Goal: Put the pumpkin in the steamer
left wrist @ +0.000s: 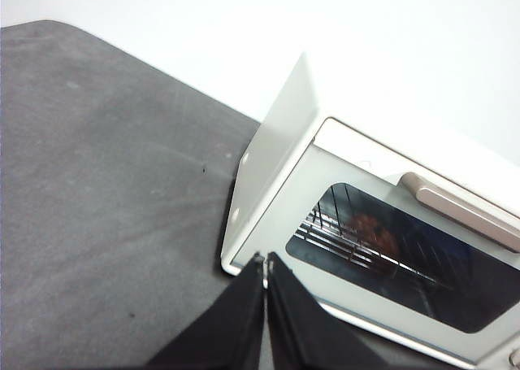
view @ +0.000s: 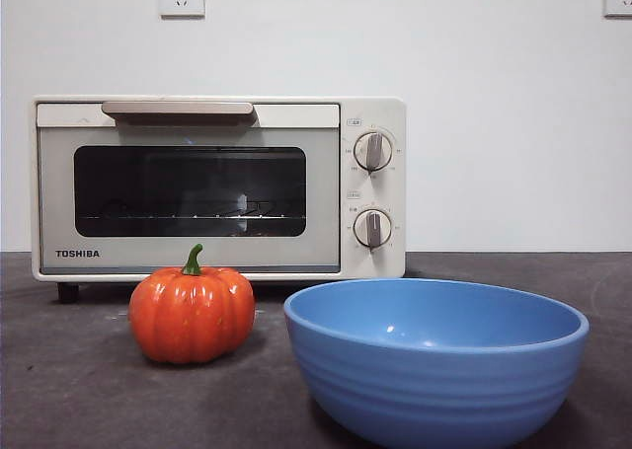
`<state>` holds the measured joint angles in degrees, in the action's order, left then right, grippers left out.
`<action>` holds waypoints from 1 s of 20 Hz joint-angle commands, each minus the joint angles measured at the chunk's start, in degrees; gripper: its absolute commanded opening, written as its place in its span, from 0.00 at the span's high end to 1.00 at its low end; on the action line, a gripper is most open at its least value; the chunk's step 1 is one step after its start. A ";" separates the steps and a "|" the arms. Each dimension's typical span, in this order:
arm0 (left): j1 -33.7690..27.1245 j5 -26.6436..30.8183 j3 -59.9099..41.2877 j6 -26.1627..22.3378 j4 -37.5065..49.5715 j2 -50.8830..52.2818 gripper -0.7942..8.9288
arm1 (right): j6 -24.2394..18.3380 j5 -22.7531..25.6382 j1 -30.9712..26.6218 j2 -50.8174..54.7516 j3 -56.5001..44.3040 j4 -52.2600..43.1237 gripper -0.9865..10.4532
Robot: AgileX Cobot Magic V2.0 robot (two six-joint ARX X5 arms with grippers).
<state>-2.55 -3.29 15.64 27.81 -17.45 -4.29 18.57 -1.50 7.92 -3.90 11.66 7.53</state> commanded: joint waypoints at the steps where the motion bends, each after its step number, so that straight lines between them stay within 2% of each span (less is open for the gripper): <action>1: 0.00 -1.97 3.69 -1.55 -1.38 -3.08 0.90 | 0.87 -0.17 0.09 -2.84 4.13 1.09 0.91; 4: 0.00 -5.18 7.63 -4.44 -3.21 -7.10 0.90 | -0.26 -2.21 0.09 -7.02 8.92 2.97 0.91; 8: 0.00 -9.70 13.25 -8.68 -6.80 -13.03 0.90 | -3.32 -8.85 0.09 -14.08 15.34 5.92 0.91; 20: 0.42 -28.61 29.94 -24.09 -22.67 -29.57 0.90 | -17.49 -27.78 0.24 -36.15 34.71 28.35 0.91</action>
<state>-2.31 -30.81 44.27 7.75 -39.48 -33.28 4.75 -28.23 7.92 -39.13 44.93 34.92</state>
